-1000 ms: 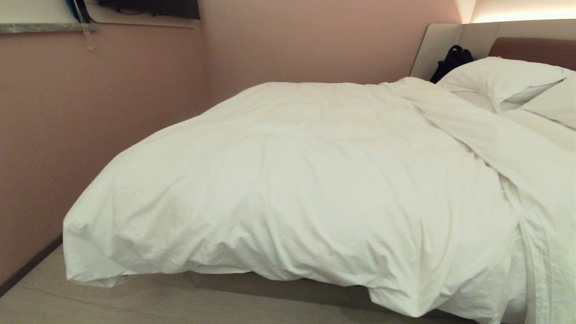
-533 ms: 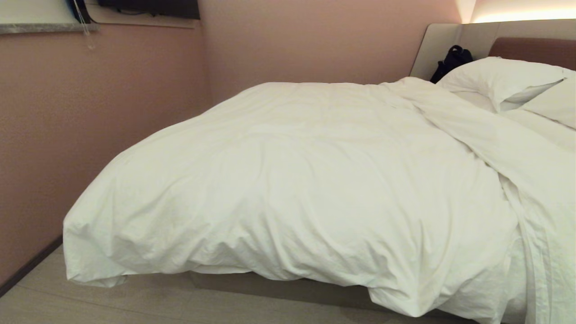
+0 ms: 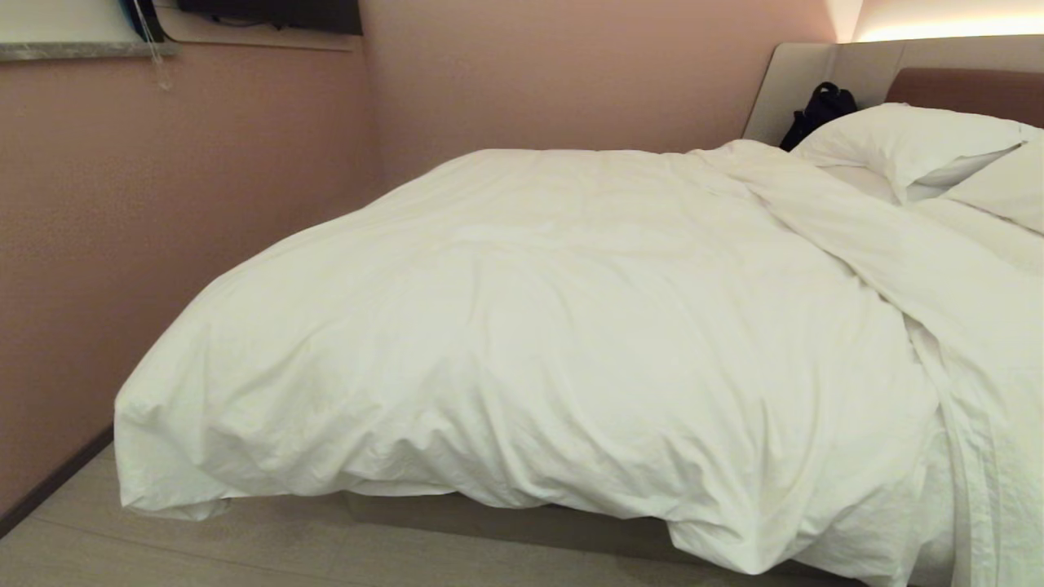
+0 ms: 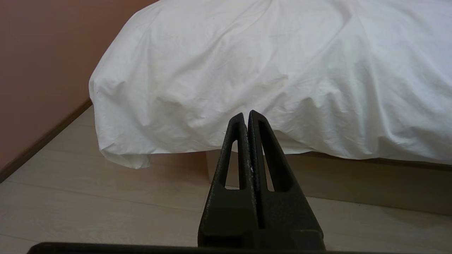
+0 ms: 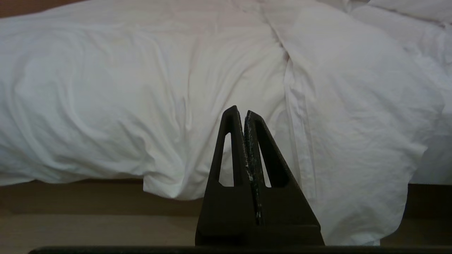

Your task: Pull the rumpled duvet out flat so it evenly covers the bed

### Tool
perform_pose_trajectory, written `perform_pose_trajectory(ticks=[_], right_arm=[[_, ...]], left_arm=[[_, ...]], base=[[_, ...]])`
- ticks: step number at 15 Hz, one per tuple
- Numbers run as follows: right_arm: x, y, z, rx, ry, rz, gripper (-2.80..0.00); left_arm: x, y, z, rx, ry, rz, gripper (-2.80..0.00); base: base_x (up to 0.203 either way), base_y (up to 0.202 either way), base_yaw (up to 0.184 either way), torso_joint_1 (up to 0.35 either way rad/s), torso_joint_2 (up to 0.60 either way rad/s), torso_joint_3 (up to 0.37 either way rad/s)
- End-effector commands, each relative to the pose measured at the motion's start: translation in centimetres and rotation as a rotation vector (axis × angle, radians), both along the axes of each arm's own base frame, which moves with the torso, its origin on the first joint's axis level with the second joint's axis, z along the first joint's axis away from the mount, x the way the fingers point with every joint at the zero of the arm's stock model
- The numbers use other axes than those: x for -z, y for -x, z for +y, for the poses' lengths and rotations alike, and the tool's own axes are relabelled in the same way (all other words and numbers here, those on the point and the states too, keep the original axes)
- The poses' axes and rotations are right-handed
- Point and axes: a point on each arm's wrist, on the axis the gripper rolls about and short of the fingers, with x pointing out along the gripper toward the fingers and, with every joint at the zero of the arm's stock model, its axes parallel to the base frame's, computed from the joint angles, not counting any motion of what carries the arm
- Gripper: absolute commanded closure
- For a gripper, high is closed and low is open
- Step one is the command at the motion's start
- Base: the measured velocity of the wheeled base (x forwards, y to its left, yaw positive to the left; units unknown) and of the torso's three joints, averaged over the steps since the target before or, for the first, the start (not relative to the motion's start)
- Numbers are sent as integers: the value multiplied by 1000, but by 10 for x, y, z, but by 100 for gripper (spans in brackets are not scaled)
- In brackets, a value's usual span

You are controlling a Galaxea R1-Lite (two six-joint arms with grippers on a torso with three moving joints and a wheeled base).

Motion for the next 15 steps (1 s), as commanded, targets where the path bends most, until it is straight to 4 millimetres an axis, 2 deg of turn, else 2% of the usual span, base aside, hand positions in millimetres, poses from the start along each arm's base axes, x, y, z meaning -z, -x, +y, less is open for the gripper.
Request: perform_pose_trajectory(ticks=[1, 4, 8, 15], right_arm=[[7, -5, 0, -1, 3, 31, 0], [27, -18, 0, 2, 14, 90, 0], [46, -38, 0, 13, 43, 25, 0], [66, -46, 0, 10, 47, 78, 0]], left_arm=[[0, 0, 0, -1, 0, -1, 0], [0, 0, 0, 0, 0, -1, 0], [0, 0, 0, 0, 0, -1, 0], [0, 0, 0, 0, 0, -1, 0]], base=[[0, 0, 0, 0, 0, 0], [0, 0, 0, 0, 0, 0], [0, 0, 0, 0, 0, 0], [0, 0, 0, 0, 0, 0]])
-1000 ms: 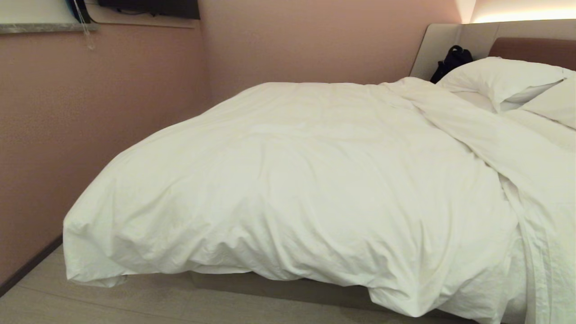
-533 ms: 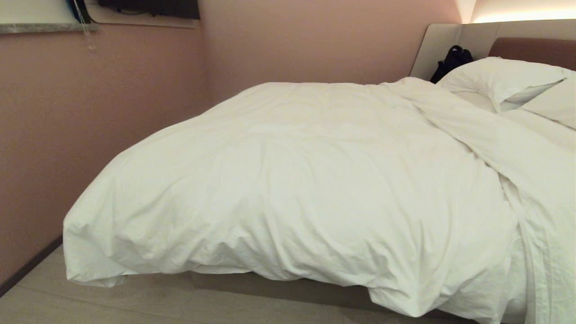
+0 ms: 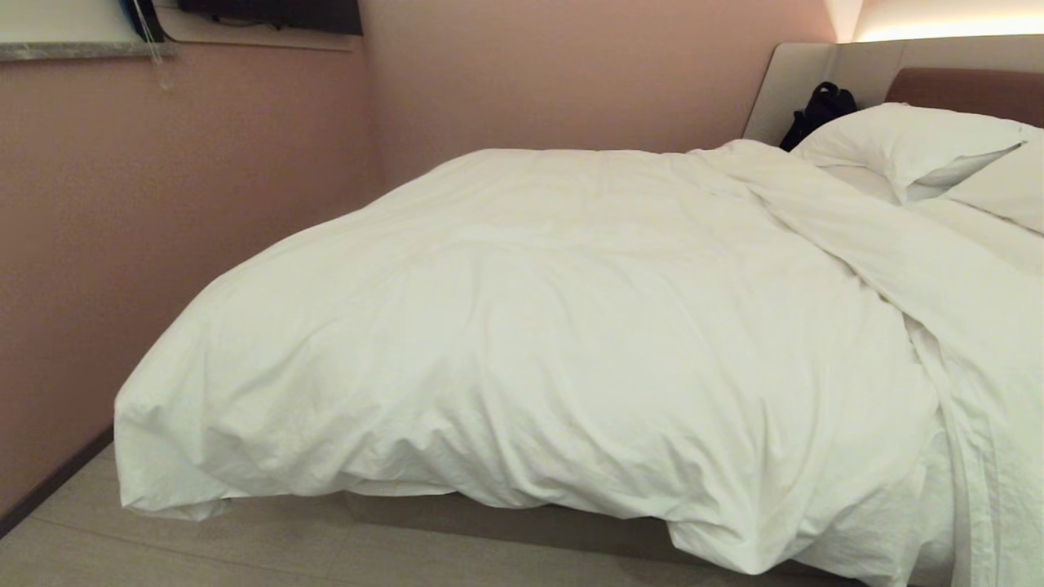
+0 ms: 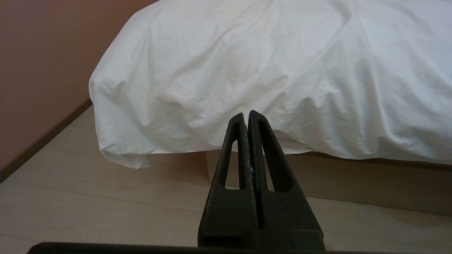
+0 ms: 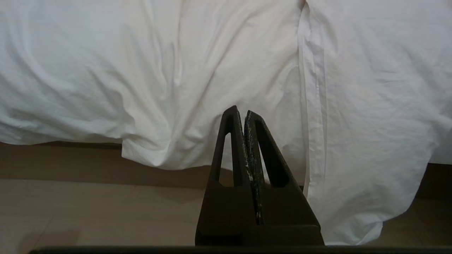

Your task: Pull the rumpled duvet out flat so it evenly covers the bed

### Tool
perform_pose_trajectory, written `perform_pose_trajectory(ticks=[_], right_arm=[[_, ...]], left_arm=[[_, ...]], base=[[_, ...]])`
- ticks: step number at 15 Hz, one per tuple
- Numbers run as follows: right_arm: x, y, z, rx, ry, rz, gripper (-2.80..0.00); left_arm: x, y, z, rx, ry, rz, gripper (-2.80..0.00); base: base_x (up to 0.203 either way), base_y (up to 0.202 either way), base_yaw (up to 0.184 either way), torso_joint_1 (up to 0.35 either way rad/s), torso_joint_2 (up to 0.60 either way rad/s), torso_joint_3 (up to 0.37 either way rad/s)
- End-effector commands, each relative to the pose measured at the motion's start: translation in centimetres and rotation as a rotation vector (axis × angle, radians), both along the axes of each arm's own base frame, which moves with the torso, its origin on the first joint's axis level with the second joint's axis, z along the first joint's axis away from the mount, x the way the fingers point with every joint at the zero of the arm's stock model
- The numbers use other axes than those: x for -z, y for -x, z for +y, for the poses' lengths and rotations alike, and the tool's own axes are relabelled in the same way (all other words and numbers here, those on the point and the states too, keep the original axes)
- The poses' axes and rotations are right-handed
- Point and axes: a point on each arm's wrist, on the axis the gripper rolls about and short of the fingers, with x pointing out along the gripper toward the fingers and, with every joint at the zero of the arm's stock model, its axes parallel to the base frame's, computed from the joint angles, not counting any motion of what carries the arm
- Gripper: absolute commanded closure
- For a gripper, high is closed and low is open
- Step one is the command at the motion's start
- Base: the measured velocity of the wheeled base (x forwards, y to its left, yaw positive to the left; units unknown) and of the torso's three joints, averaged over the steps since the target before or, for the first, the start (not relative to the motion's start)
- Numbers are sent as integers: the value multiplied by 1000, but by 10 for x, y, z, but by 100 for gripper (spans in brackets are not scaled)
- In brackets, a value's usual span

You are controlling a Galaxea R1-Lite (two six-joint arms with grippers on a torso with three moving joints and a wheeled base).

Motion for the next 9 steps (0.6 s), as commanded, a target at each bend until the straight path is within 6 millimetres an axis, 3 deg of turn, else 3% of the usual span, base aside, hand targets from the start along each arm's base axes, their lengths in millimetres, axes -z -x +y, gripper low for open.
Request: perform_pose_trajectory(ticks=[1, 7, 9], right_arm=[[-1, -1, 0, 1, -1, -23, 0], [2, -1, 1, -31, -4, -9, 0], [12, -5, 2, -89, -4, 19, 0]], left_arm=[[0, 0, 0, 0, 0, -1, 0], [0, 0, 0, 0, 0, -1, 0], [0, 0, 0, 0, 0, -1, 0]], base=[[0, 0, 0, 0, 0, 0], [0, 0, 0, 0, 0, 0], [0, 0, 0, 0, 0, 0]])
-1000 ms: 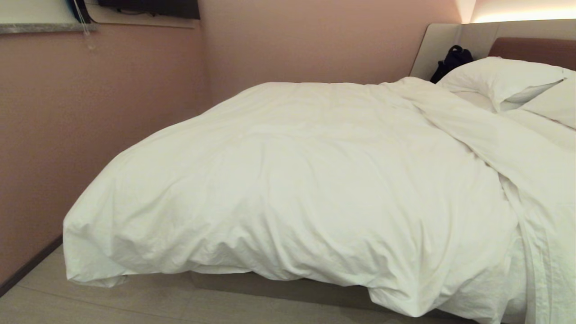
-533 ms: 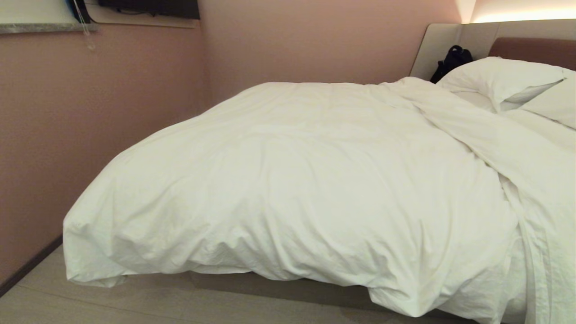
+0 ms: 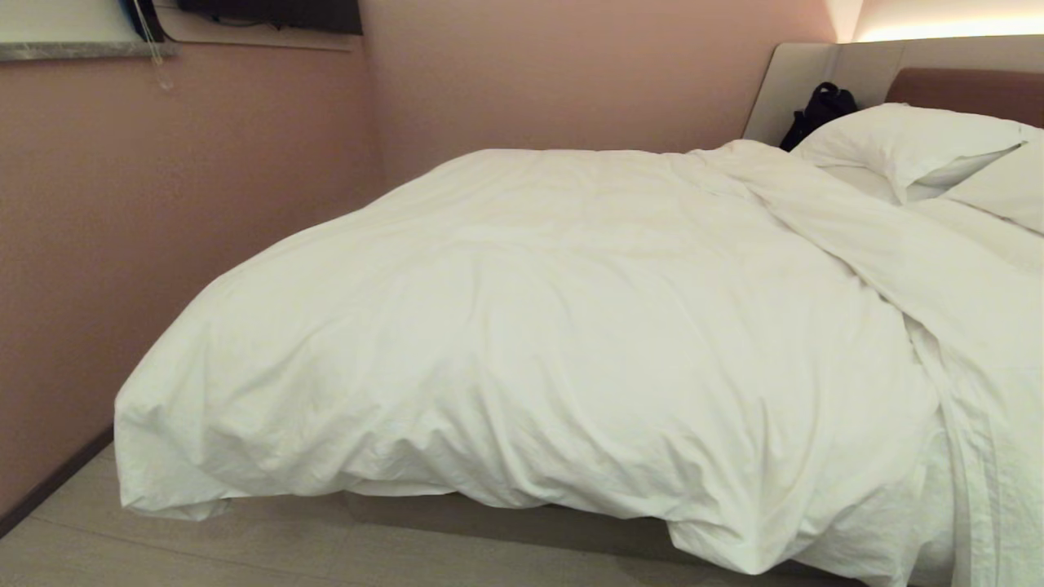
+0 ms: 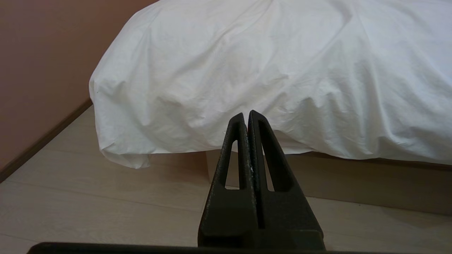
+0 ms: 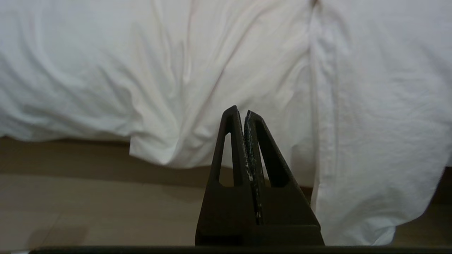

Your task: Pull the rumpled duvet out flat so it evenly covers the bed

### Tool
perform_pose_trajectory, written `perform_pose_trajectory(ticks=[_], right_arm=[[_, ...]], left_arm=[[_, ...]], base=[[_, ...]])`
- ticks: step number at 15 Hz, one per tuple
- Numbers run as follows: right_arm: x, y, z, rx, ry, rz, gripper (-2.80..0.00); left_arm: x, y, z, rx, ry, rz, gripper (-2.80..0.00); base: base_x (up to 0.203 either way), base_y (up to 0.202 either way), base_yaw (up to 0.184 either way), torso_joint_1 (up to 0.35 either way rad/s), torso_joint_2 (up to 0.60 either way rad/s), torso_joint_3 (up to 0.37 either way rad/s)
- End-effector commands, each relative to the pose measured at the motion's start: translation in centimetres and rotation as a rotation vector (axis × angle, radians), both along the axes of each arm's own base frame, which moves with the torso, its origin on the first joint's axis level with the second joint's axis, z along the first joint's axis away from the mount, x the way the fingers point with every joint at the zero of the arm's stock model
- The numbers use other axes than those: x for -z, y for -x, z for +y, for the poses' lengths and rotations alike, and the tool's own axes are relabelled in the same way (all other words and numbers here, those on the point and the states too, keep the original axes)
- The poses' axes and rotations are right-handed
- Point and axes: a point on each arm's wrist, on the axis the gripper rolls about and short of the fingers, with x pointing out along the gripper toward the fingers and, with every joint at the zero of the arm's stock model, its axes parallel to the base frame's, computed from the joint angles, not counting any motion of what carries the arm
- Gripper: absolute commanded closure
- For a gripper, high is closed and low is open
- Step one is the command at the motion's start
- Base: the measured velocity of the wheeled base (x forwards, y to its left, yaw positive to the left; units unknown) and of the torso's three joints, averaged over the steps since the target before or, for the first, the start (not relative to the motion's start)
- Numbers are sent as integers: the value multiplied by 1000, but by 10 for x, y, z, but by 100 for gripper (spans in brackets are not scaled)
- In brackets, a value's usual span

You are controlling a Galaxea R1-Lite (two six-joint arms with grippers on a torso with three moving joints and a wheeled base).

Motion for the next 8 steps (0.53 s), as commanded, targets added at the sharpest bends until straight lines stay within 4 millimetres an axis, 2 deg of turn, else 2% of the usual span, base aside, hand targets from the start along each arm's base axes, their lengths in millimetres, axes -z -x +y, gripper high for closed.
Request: perform_pose_trajectory(ticks=[1, 8], right_arm=[[3, -2, 1, -59, -1, -7, 0], [3, -2, 1, -59, -39, -9, 0]], left_arm=[[0, 0, 0, 0, 0, -1, 0], [0, 0, 0, 0, 0, -1, 0]], base=[[0, 0, 0, 0, 0, 0], [0, 0, 0, 0, 0, 0]])
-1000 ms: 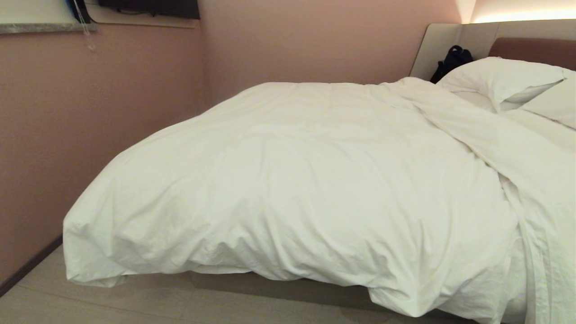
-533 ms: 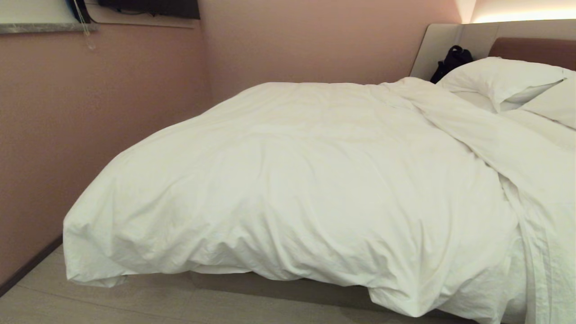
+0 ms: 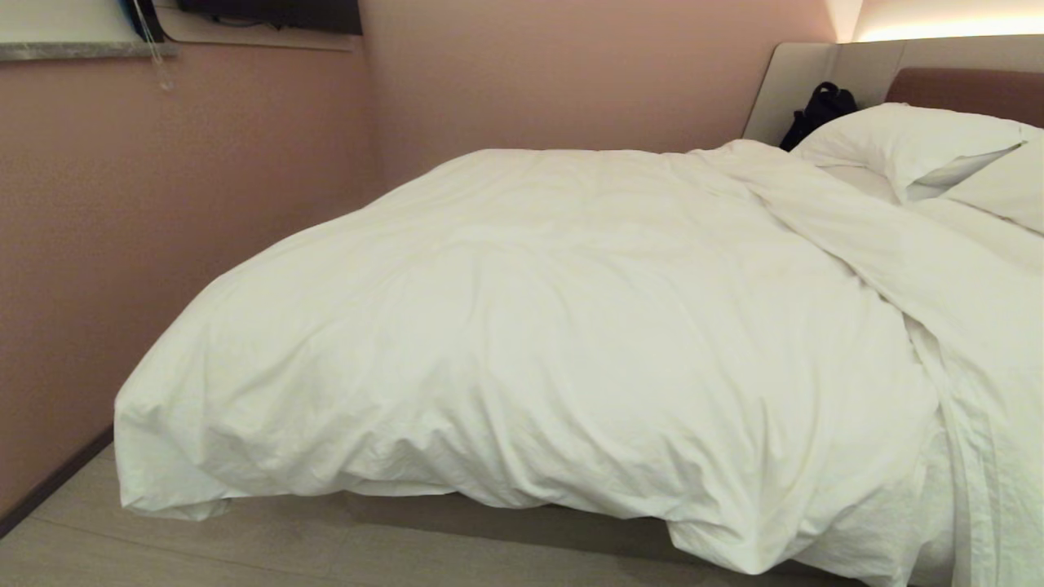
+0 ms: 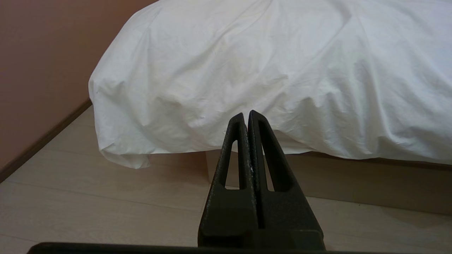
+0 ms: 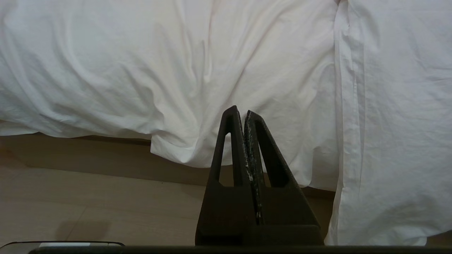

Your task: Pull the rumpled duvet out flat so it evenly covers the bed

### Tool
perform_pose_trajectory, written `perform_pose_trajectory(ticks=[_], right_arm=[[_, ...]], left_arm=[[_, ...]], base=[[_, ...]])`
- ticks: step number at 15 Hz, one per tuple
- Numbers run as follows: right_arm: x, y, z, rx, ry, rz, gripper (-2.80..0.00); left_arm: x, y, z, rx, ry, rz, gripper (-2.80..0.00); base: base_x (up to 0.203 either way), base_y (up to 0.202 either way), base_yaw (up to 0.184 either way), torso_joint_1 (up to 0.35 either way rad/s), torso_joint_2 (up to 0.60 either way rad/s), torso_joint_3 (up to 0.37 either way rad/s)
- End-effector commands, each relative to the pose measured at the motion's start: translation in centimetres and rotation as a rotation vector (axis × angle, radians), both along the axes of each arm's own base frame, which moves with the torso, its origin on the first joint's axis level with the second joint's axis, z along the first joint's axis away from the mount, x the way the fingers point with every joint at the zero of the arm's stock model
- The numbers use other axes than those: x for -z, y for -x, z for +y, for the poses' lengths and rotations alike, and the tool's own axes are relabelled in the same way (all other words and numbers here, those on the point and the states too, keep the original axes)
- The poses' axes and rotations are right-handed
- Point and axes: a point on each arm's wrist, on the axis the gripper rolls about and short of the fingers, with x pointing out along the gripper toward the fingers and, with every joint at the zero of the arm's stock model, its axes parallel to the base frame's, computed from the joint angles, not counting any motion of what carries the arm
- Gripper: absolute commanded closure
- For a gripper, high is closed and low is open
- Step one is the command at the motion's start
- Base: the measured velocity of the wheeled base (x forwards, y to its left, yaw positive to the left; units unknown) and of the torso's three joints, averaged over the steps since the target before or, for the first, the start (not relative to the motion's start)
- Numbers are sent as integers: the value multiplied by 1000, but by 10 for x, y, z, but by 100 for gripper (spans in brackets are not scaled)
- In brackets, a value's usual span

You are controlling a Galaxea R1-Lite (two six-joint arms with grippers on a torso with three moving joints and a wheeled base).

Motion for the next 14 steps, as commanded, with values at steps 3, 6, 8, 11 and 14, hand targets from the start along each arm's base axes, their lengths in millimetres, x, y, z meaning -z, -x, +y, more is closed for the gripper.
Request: perform_pose_trajectory(ticks=[3, 6, 8, 11, 14], right_arm=[[0, 0, 0, 0, 0, 0, 0], [0, 0, 0, 0, 0, 0, 0], [0, 0, 0, 0, 0, 0, 0], [0, 0, 0, 0, 0, 0, 0], [0, 0, 0, 0, 0, 0, 0]], left_arm=[[0, 0, 0, -1, 0, -1, 0], [0, 0, 0, -1, 0, -1, 0], [0, 0, 0, -1, 0, -1, 0], [0, 0, 0, -1, 0, -1, 0], [0, 0, 0, -2, -3, -1, 0]], base=[[0, 0, 0, 0, 0, 0], [0, 0, 0, 0, 0, 0], [0, 0, 0, 0, 0, 0], [0, 0, 0, 0, 0, 0], [0, 0, 0, 0, 0, 0]])
